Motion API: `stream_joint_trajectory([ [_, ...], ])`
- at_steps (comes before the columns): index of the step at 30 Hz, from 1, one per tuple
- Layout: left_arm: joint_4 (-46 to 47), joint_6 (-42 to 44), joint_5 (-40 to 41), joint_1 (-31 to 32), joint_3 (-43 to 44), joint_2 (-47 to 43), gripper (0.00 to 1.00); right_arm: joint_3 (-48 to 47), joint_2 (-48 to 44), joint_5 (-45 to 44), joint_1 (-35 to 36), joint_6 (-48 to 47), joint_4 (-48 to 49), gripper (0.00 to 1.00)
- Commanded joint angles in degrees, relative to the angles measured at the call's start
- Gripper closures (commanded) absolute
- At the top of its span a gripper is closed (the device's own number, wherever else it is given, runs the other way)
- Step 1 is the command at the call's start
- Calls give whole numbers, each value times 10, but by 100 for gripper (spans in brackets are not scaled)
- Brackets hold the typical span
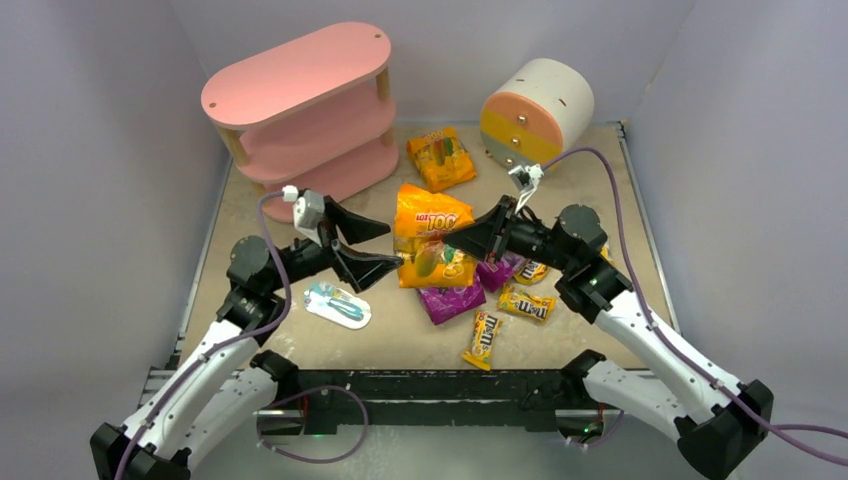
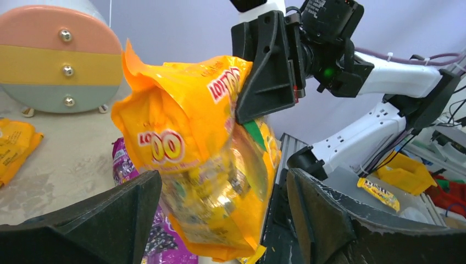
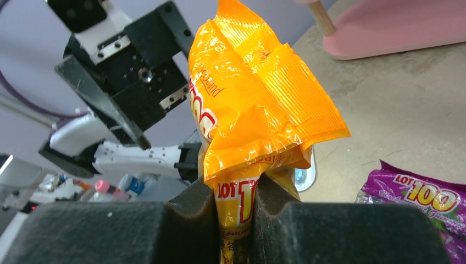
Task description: Place and organize the candy bags onto the shelf
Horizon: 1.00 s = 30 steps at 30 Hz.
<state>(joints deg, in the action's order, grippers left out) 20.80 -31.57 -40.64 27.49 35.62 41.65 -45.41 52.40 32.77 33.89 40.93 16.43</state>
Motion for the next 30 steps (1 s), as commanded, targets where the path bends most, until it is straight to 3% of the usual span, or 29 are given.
stream_joint_trajectory([
  [1,33,-78,32,5,-34,-14,12,-51,-25,-104,1,68,40,85],
  [8,354,-293,24,6,-142,51,10,-38,-28,-142,1,154,107,85],
  [14,397,-320,44,14,-141,85,10,-44,-21,-141,1,170,113,85],
  [17,472,-353,59,24,-155,104,9,-43,-12,-132,1,175,109,86],
  [19,464,-348,60,28,-147,117,9,-34,-5,-128,1,190,128,86],
  [22,371,-306,67,33,-120,130,10,-35,6,-103,1,205,153,87],
  [26,360,-289,64,36,-101,141,12,-39,18,-92,1,211,150,87],
  [30,370,-289,72,50,-91,163,19,-29,24,-93,1,213,155,88],
])
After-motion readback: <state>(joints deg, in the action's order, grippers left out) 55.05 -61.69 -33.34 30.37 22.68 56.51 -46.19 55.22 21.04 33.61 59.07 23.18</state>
